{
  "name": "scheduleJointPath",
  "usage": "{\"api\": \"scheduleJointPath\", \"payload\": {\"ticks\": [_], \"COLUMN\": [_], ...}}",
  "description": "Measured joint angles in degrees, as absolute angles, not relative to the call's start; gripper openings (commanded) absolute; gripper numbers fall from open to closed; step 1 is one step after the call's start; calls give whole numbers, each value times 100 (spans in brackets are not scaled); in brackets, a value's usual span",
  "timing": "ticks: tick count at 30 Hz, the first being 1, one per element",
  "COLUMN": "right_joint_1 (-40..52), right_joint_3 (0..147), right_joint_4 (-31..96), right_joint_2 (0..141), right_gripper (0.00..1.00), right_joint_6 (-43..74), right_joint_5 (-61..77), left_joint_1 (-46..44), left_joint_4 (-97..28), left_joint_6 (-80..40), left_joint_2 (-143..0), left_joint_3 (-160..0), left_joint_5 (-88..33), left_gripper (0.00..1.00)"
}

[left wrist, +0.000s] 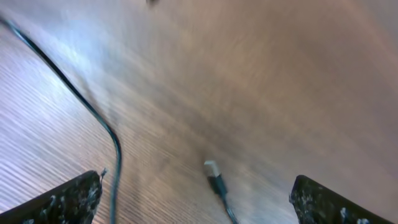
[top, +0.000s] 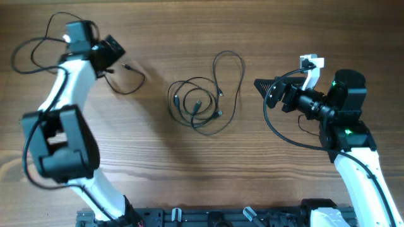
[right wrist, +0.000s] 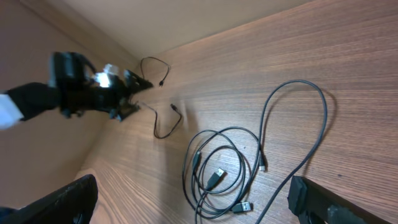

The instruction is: Untangle cables

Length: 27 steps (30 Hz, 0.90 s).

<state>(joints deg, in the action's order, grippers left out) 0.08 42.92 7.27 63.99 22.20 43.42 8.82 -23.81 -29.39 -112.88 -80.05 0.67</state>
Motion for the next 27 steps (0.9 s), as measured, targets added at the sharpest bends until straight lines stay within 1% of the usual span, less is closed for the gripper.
{"api": "scheduleJointPath", "payload": {"ticks": [5, 9, 15, 17, 18, 21, 22, 24, 26, 27], "right_joint_1": [8, 8, 8, 8, 8, 8, 8, 8, 8, 8], "right_joint_3": [4292, 4292, 4292, 4292, 4292, 4292, 4292, 4292, 4292, 4292], "right_joint_4": [845, 899, 899, 897, 897, 899, 899, 904, 934, 945], "right_joint_2": [6399, 6399, 6399, 6399, 6399, 6399, 6399, 6399, 6399, 6399], "right_gripper": [100, 100, 100, 100, 100, 100, 100, 100, 100, 100], "right_joint_6": [2217, 2215, 2196, 2176, 2178, 2178, 2178, 2178, 2178, 2176], "right_joint_5": [4322, 4276, 4160, 4150, 4150, 4152, 4152, 4152, 4152, 4154], "left_joint_1": [930, 1402, 1811, 1828, 1828, 1828, 1828, 1828, 1828, 1828], "left_joint_4": [-2353, -2143, -1903, -1697, -1603, -1286, -1188, -1098, -910, -851], "left_joint_6": [-3824, -4110, -4209, -4235, -4224, -4252, -4254, -4261, -4272, -4298], "left_joint_2": [-11738, -11745, -11756, -11841, -11900, -12103, -12160, -12193, -12195, -12195], "left_joint_3": [-8003, -8003, -8003, -8003, -8003, -8003, -8003, -8001, -8001, -8001], "left_joint_5": [757, 1052, 657, 478, 436, 346, 331, 329, 325, 327], "left_gripper": [100, 99, 84, 69, 65, 63, 61, 52, 24, 15]}}
